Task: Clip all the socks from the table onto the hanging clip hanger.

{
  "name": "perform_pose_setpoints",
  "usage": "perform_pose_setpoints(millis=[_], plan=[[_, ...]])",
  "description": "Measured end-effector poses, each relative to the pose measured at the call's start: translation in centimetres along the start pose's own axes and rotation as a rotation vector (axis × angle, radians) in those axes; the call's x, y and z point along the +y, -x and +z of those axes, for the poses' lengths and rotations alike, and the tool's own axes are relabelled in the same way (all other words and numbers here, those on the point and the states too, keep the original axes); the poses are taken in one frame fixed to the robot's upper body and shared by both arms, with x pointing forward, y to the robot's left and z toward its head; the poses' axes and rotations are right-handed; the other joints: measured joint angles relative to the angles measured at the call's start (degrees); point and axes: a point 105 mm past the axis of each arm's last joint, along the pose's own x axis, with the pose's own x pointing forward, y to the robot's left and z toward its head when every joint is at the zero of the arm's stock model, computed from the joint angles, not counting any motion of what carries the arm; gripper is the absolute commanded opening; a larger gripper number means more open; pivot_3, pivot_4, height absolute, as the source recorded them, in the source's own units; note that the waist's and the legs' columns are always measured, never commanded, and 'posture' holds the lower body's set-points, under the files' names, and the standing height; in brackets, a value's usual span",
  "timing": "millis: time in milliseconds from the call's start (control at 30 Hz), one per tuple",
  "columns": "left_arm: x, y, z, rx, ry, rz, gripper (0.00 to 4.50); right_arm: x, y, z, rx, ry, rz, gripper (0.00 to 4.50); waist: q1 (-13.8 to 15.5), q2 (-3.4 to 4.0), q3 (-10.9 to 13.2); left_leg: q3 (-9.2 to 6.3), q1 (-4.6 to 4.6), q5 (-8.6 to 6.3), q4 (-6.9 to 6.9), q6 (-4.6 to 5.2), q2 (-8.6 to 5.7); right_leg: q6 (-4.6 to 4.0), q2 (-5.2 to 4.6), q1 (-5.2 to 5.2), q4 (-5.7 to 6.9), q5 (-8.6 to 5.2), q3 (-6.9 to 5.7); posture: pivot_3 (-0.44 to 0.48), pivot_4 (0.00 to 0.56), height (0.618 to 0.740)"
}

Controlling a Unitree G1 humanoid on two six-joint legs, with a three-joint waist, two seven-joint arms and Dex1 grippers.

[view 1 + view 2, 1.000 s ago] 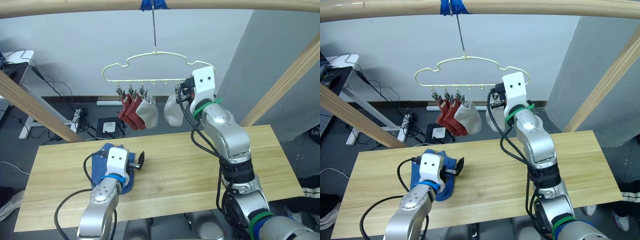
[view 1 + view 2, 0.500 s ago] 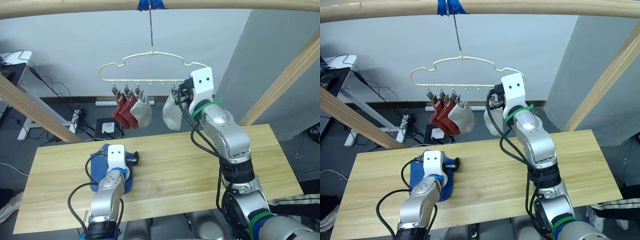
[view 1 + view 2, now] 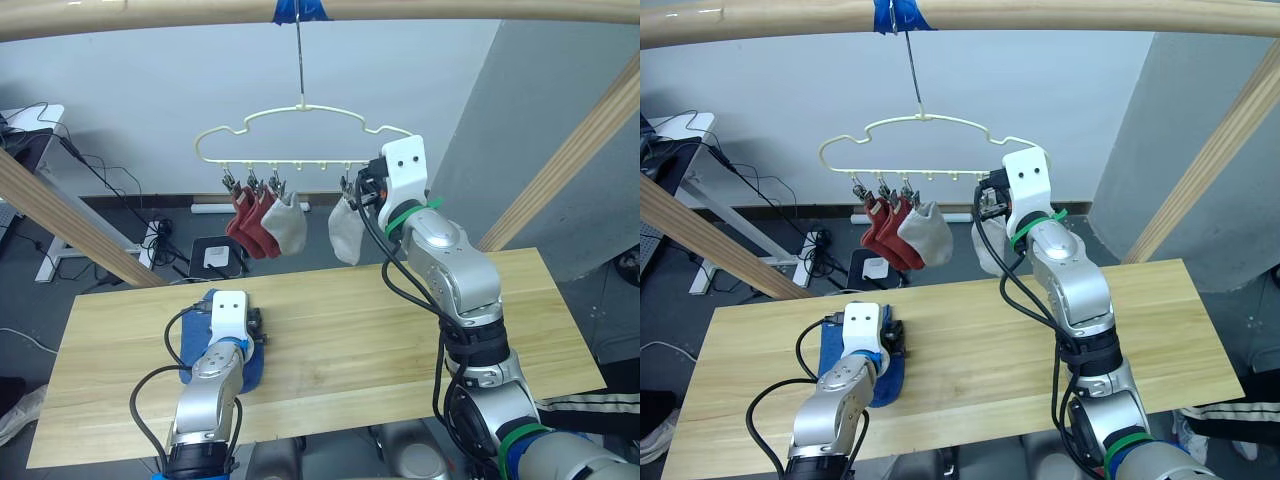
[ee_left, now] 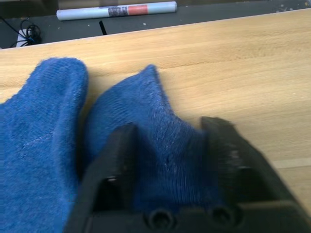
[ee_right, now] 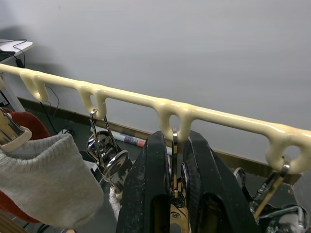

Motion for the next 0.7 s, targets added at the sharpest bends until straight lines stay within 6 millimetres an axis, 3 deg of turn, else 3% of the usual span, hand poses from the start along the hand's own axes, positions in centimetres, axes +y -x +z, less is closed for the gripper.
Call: perform_pose_setpoints(millis=[133,200,267,333,400,500,700], plan=[[-0.8,0.1,0.2,-0.014,-0.045,-0.094,0.03,-0.1,0.0,0.0,0.001,0.001,-0.002,0.08,0.0,0.00,0.0,0.00,0.00,0.00,-0.01,0.00,-0.01,0.00,0.00,0.00,-0.01,0.00,0.00,-0.213,0.249,0.740],[-2.4,0.3,0.3,-0.037,-0.091,-0.201,0.00,-0.3,0.0,0.0,0.000,-0.001,-0.010,0.08,0.2,0.00,0.0,0.00,-0.01,0.00,-0.01,0.00,-0.02,0.00,-0.01,0.00,-0.02,0.00,-0.01,-0.213,0.249,0.740],[-5.5,0.9,1.0,-0.096,-0.171,-0.388,0.00,-0.5,0.1,0.0,-0.001,-0.002,-0.015,0.08,0.3,0.00,0.0,-0.01,-0.07,0.00,-0.01,-0.01,-0.03,0.00,-0.02,-0.02,-0.06,0.00,-0.01,-0.222,0.245,0.740],[-8.8,1.7,2.7,-0.194,-0.237,-0.562,0.00,-0.6,0.1,0.1,-0.001,-0.004,-0.017,0.08,0.2,0.00,0.0,0.00,-0.08,0.00,-0.02,-0.01,-0.02,0.00,-0.02,-0.03,-0.10,0.00,-0.01,-0.226,0.243,0.740],[-10.9,2.5,4.8,-0.288,-0.274,-0.666,0.00,-0.5,0.2,0.2,-0.004,-0.005,-0.017,0.08,0.1,0.00,0.0,0.00,-0.08,0.00,-0.07,-0.01,0.01,0.00,-0.02,-0.04,-0.10,0.00,0.00,-0.230,0.243,0.740],[-13.0,3.4,7.7,-0.413,-0.317,-0.751,0.00,-0.9,0.4,0.6,-0.013,-0.010,-0.030,0.08,-0.1,0.01,0.0,0.01,-0.07,0.00,-0.10,0.00,0.03,0.00,0.00,-0.06,-0.10,0.00,0.00,-0.238,0.240,0.740],[-15.6,3.9,10.8,-0.541,-0.304,-0.761,0.00,-0.8,0.5,0.6,-0.004,-0.024,-0.027,0.08,-0.3,0.00,0.0,0.03,-0.09,0.00,-0.09,0.00,0.01,0.00,0.00,-0.06,-0.13,0.00,0.01,-0.243,0.240,0.740]])
